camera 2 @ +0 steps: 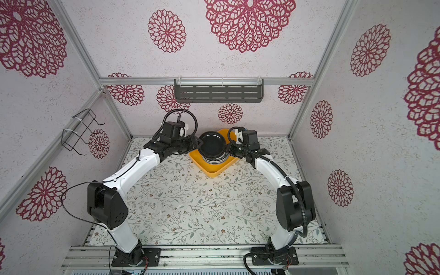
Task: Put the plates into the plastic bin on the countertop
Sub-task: 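Close right gripper on the black plate rim while left gripper holds it, then open left gripper and withdraw it while right gripper lowers black plate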
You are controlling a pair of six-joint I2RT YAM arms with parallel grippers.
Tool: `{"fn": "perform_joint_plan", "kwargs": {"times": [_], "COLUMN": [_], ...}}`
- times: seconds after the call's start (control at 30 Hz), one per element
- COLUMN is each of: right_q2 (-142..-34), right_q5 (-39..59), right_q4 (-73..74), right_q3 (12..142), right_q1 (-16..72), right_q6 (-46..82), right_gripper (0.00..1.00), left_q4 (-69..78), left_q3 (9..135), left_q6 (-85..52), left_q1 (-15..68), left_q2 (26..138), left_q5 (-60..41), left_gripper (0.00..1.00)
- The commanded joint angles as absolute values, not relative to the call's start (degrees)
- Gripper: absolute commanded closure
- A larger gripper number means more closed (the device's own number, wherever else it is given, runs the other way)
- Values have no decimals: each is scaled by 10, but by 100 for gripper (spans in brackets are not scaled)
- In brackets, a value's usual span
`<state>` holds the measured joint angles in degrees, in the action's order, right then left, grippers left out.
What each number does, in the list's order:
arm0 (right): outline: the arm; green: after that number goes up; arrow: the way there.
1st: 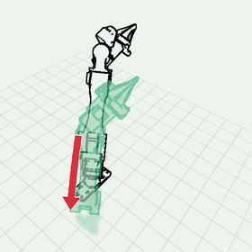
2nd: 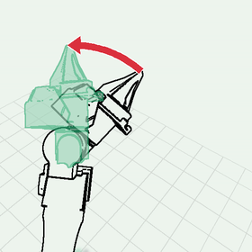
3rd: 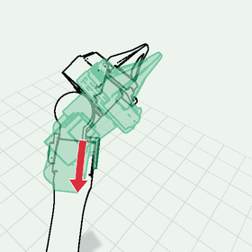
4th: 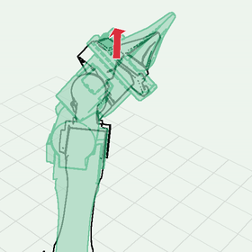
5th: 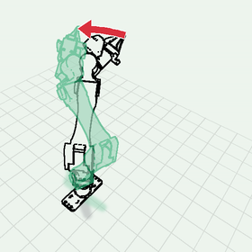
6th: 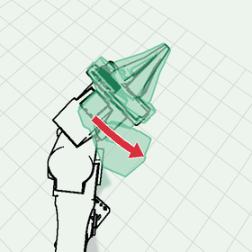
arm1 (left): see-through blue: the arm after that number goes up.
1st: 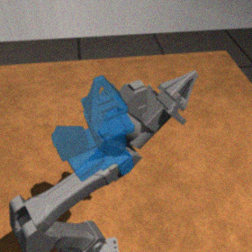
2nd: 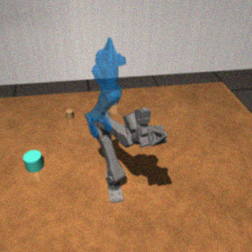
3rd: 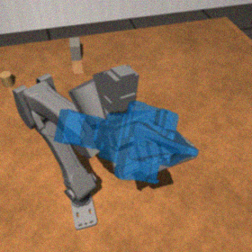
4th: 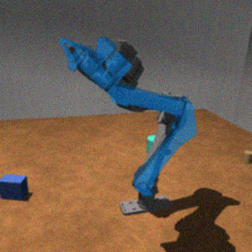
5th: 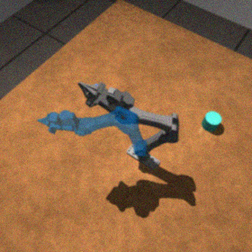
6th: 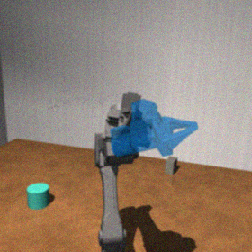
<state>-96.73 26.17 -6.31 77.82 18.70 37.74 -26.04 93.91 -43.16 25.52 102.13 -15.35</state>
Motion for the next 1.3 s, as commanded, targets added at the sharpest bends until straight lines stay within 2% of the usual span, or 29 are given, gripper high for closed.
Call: {"fn": "perform_joint_plan", "kwargs": {"times": [0.0,0.1,0.27,0.3,0.63,0.87,1.27], "right_q2": [-971,-978,-987,-988,-1013,-1044,-1126], "right_q5": [257,254,251,250,230,218,213], "right_q4": [-68,-69,-71,-72,-87,-106,-148], "right_q3": [805,812,821,822,845,879,965], "right_q1": [187,185,180,179,166,160,152], "right_q6": [381,385,387,387,387,383,373], "right_gripper": [100,100,100,100,100,100,100], "left_q4": [-254,-266,-258,-252,-133,-102,-43], "left_q3": [951,947,932,928,841,829,810], "left_q6": [-403,-390,-363,-359,-324,-282,-252], "left_q1": [265,265,271,271,273,272,248], "left_q2": [995,981,945,938,866,853,854], "left_q5": [-116,-86,-23,-10,95,152,160], "left_gripper": [33,18,7,1,3,3,3]}}
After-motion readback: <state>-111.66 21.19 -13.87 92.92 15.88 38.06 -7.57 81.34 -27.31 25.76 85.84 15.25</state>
